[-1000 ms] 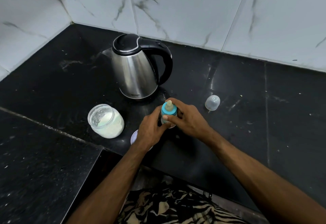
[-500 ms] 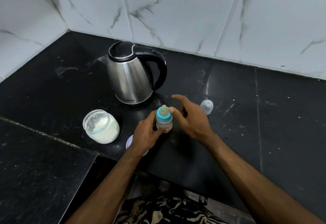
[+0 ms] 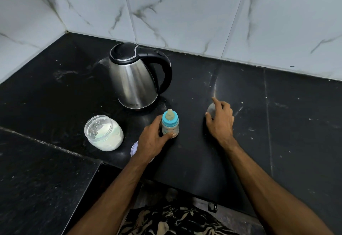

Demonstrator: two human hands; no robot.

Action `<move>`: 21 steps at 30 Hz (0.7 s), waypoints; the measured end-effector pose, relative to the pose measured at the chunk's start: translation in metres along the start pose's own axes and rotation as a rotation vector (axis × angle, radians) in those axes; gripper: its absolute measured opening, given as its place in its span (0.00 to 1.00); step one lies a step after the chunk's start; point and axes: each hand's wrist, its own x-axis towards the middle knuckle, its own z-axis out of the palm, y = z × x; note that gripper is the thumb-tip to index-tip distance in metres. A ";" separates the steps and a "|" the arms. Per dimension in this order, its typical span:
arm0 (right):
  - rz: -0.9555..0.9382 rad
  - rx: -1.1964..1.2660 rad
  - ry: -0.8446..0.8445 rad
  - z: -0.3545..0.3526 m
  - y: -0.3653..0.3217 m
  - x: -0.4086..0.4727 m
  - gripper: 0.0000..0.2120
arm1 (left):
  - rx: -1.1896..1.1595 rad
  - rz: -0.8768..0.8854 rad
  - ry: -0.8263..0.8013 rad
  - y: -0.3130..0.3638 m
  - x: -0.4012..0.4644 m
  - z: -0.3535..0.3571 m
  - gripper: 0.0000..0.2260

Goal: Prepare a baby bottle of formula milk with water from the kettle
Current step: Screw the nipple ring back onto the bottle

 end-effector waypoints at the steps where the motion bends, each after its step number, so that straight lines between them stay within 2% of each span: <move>1: -0.003 0.007 -0.001 0.000 0.001 0.000 0.28 | -0.002 -0.002 0.000 0.000 0.000 0.000 0.30; 3: -0.012 0.049 0.014 -0.004 -0.001 0.000 0.28 | -0.002 -0.005 0.000 0.001 0.000 0.000 0.30; 7: -0.107 0.352 0.089 -0.021 -0.027 0.001 0.27 | 0.003 -0.011 0.011 0.003 -0.002 0.000 0.30; 12: -0.388 0.547 -0.050 -0.044 -0.081 -0.017 0.24 | 0.041 -0.002 0.011 0.006 -0.004 -0.002 0.29; 16: -0.613 0.466 -0.153 -0.047 -0.106 -0.033 0.23 | 0.023 -0.003 0.012 0.006 -0.006 -0.002 0.24; 19: -0.664 0.323 -0.223 -0.035 -0.107 -0.038 0.24 | 0.020 -0.015 0.027 0.008 -0.007 -0.002 0.19; 21: -0.672 0.288 -0.231 -0.025 -0.103 -0.043 0.25 | 0.020 -0.015 0.035 0.011 -0.007 -0.002 0.21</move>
